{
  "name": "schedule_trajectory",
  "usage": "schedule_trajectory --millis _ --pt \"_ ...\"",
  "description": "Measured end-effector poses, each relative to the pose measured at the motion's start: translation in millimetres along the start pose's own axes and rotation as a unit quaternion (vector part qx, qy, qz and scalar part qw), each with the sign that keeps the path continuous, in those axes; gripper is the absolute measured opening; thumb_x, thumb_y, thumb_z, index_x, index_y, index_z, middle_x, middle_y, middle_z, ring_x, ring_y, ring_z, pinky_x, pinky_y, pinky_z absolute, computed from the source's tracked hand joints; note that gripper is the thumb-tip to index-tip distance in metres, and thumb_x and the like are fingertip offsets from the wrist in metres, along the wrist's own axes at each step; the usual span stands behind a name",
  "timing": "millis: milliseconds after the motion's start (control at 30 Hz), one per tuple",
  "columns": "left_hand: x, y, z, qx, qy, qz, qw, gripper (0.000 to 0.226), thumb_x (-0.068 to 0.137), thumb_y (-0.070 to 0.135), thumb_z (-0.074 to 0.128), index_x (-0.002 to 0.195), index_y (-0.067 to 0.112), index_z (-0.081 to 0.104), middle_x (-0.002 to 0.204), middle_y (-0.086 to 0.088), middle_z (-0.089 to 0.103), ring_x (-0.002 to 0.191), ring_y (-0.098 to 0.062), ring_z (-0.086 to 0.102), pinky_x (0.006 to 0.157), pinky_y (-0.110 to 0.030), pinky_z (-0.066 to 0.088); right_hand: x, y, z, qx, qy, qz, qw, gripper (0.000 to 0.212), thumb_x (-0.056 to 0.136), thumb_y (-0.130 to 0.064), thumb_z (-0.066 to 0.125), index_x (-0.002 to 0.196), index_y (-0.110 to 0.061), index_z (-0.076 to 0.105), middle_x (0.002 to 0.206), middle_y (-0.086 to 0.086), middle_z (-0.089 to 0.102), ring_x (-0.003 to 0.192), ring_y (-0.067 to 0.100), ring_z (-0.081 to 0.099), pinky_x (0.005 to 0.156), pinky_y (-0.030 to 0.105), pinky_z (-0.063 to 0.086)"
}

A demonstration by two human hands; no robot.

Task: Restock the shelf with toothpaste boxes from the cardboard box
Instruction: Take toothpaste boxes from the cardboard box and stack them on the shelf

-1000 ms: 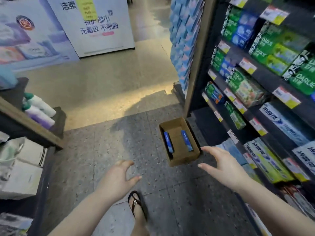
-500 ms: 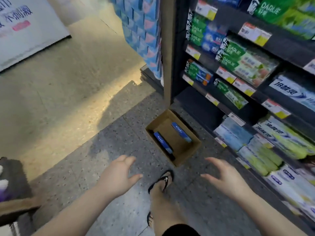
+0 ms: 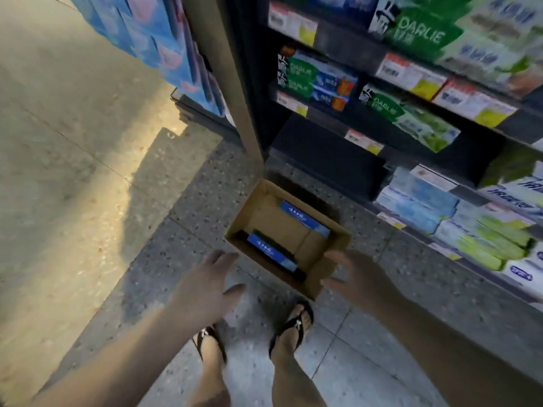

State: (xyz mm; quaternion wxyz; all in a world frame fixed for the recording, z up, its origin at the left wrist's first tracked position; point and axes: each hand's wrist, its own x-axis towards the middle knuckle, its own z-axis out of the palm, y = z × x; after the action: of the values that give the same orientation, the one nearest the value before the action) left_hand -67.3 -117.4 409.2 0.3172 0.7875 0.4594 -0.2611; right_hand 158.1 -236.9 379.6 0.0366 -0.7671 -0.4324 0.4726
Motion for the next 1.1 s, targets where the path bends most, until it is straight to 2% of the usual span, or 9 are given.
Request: schedule_trajectory --millis 267,333,433,533,600,733,867,967,1100 --pt "162 -41 49 0.084 -0.034 0.055 0.994 0.056 0.085 0.04 0.054 0.135 0.02 0.037 0.139 -0.002 0.037 0.114 -0.026 0.05 0.091 -0.042 0.047 122 47 83 0.014 -0.027 0.069 0.997 0.051 0.085 -0.035 0.059 0.131 -0.021 0.043 0.132 0.004 0.05 0.118 0.022 0.049 0.096 0.039 0.044" --pt "198 -54 65 0.098 -0.043 0.075 0.991 0.056 0.085 0.04 0.055 0.134 0.02 0.039 0.139 -0.003 0.037 0.114 -0.026 0.051 0.092 -0.043 0.047 153 60 112 0.033 -0.031 0.081 0.996 0.049 0.085 -0.033 0.058 0.13 -0.021 0.044 0.133 0.004 0.049 0.118 0.022 0.048 0.097 0.036 0.043" --pt "244 -74 89 0.115 -0.05 0.102 0.987 0.06 0.084 0.042 0.056 0.136 0.02 0.037 0.139 -0.003 0.037 0.113 -0.026 0.052 0.092 -0.041 0.047 198 77 154 0.071 -0.041 0.107 0.991 0.047 0.088 -0.029 0.056 0.131 -0.019 0.043 0.136 0.004 0.045 0.121 0.022 0.045 0.091 0.027 0.038" --pt "283 -92 112 0.138 -0.055 0.127 0.981 0.065 0.083 0.044 0.056 0.139 0.022 0.031 0.142 -0.002 0.033 0.119 -0.025 0.048 0.095 -0.039 0.046 239 93 198 0.077 -0.04 0.118 0.989 0.05 0.085 -0.032 0.059 0.13 -0.019 0.043 0.135 0.006 0.046 0.12 0.022 0.046 0.098 0.034 0.041" --pt "306 -101 127 0.155 -0.061 0.143 0.976 0.068 0.083 0.044 0.057 0.14 0.023 0.027 0.144 -0.003 0.03 0.123 -0.026 0.045 0.097 -0.04 0.045 262 103 226 0.068 -0.036 0.121 0.99 0.052 0.083 -0.035 0.061 0.13 -0.02 0.044 0.133 0.006 0.048 0.119 0.023 0.048 0.098 0.039 0.042" --pt "345 -117 152 0.18 -0.057 0.157 0.969 0.072 0.082 0.042 0.059 0.142 0.025 0.023 0.146 -0.005 0.028 0.128 -0.026 0.039 0.103 -0.04 0.04 300 119 270 0.051 -0.042 0.127 0.99 0.054 0.081 -0.033 0.063 0.13 -0.024 0.042 0.131 0.004 0.047 0.119 0.023 0.045 0.096 0.038 0.042" --pt "374 -124 173 0.199 -0.051 0.157 0.966 0.076 0.081 0.043 0.06 0.143 0.026 0.019 0.148 -0.005 0.027 0.132 -0.027 0.034 0.106 -0.043 0.037 325 134 300 0.033 -0.036 0.122 0.991 0.068 0.08 -0.031 0.065 0.138 -0.026 0.029 0.142 0.004 0.039 0.128 0.024 0.038 0.103 0.043 0.039" --pt "388 -126 184 0.188 -0.044 0.15 0.97 0.076 0.08 0.041 0.061 0.142 0.025 0.019 0.15 -0.006 0.025 0.135 -0.028 0.031 0.108 -0.044 0.033 337 143 313 0.009 -0.036 0.113 0.993 0.075 0.082 -0.03 0.063 0.142 -0.024 0.019 0.146 0.006 0.03 0.131 0.026 0.035 0.104 0.042 0.039" --pt "400 -124 191 0.166 -0.04 0.138 0.976 0.075 0.08 0.041 0.061 0.141 0.027 0.02 0.15 -0.005 0.024 0.135 -0.027 0.031 0.106 -0.044 0.034 344 151 321 -0.003 -0.027 0.081 0.996 0.071 0.083 -0.026 0.059 0.142 -0.021 0.021 0.145 0.006 0.034 0.131 0.024 0.033 0.105 0.039 0.037"
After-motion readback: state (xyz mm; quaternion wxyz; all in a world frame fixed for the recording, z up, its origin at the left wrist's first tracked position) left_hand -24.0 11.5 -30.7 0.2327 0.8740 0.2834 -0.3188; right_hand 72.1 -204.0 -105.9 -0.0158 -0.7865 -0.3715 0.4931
